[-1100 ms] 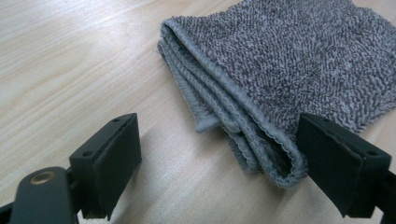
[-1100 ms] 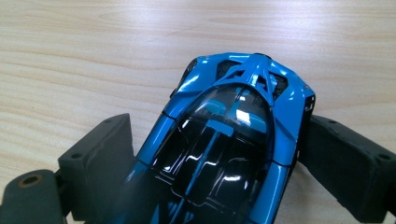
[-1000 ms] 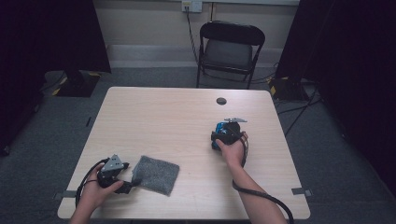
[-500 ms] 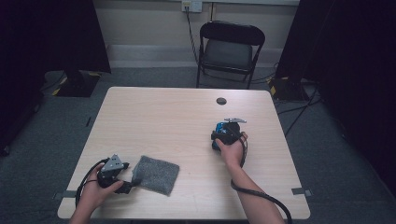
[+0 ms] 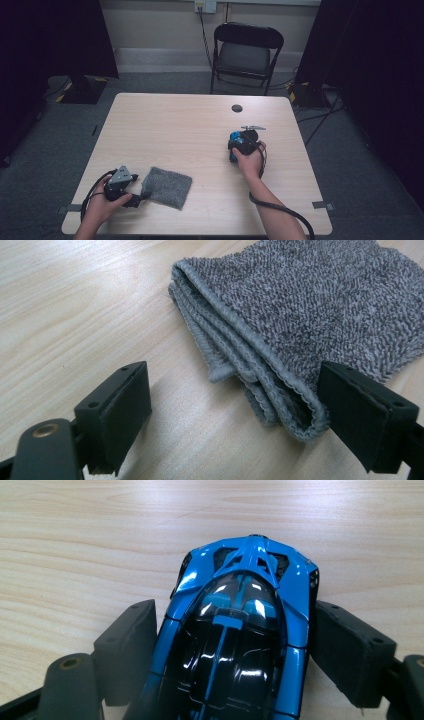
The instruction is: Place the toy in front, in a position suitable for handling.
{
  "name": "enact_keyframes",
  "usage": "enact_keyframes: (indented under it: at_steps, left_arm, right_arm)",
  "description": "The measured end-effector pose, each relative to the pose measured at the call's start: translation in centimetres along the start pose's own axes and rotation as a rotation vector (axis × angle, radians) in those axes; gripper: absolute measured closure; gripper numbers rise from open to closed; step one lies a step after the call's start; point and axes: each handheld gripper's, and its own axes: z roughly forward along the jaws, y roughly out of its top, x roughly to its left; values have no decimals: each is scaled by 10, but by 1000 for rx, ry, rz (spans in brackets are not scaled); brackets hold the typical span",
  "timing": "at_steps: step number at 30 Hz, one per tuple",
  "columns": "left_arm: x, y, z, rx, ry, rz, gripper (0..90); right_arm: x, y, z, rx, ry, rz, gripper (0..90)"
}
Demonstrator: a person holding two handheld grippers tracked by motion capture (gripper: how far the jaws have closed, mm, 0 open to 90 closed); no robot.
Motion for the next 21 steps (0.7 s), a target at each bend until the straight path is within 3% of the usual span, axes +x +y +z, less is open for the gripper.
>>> enact_keyframes:
  at_steps: [5, 14, 21]
  left_arm:
    - [0, 0, 0, 0, 0, 0, 143]
    - [0, 0, 0, 0, 0, 0, 143]
    - [0, 0, 0, 0, 0, 0, 143]
  right_arm:
    - [1, 1, -2, 5, 19, -11, 231]
    - [2, 8, -10, -14, 46, -88, 245]
    - [-5, 7, -9, -9, 61, -67, 244]
